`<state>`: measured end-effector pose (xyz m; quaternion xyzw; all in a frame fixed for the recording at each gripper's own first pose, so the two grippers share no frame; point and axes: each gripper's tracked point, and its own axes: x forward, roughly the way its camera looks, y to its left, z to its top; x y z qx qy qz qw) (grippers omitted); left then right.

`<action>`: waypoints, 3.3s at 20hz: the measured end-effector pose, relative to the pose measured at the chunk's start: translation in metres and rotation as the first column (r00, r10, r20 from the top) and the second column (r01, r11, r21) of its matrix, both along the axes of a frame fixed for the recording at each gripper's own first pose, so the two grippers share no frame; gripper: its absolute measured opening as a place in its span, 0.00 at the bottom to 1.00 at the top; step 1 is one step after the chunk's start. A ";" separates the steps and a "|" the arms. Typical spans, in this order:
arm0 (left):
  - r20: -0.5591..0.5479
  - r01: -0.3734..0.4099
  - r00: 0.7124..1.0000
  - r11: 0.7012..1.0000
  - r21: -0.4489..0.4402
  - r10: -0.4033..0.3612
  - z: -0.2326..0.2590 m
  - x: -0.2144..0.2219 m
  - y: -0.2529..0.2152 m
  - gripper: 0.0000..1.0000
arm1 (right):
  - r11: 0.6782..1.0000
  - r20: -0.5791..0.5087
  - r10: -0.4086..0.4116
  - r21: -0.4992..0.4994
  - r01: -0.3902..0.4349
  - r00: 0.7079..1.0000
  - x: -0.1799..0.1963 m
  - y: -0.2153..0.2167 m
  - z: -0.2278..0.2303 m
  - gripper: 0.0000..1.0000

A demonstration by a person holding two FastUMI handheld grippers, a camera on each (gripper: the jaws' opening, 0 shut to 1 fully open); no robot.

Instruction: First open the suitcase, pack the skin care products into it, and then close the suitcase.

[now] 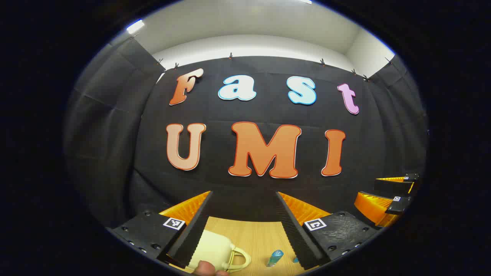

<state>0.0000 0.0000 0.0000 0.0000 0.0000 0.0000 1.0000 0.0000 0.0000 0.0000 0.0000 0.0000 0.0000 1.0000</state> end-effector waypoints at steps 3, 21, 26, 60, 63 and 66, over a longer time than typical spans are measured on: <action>0.002 0.011 1.000 1.000 -0.002 -0.011 -0.003 0.010 -0.014 0.94 | 1.000 -0.009 0.018 -0.015 -0.018 1.000 0.005 -0.005 -0.007 0.96; -0.077 -0.037 0.996 0.981 0.189 0.052 -0.056 0.040 0.008 0.96 | 1.000 -0.039 0.019 0.021 -0.018 0.999 0.042 -0.005 -0.032 0.92; -0.179 0.095 0.983 0.933 0.347 -0.034 -0.110 0.046 0.013 0.98 | 0.998 -0.044 -0.066 0.008 0.066 0.997 0.053 -0.009 -0.033 0.96; -0.691 0.628 0.722 0.388 0.674 0.030 -0.381 0.010 0.025 0.66 | 0.963 -0.126 -0.270 -0.065 0.263 0.955 0.050 -0.075 -0.066 0.96; -0.663 0.619 0.746 0.301 0.725 0.064 -0.387 0.018 0.029 0.54 | 0.963 -0.128 -0.266 -0.068 0.259 0.955 0.048 -0.073 -0.066 0.96; -0.657 0.617 0.752 0.288 0.732 0.057 -0.385 0.013 0.022 0.18 | 0.964 -0.127 -0.264 -0.074 0.256 0.956 0.045 -0.070 -0.065 0.96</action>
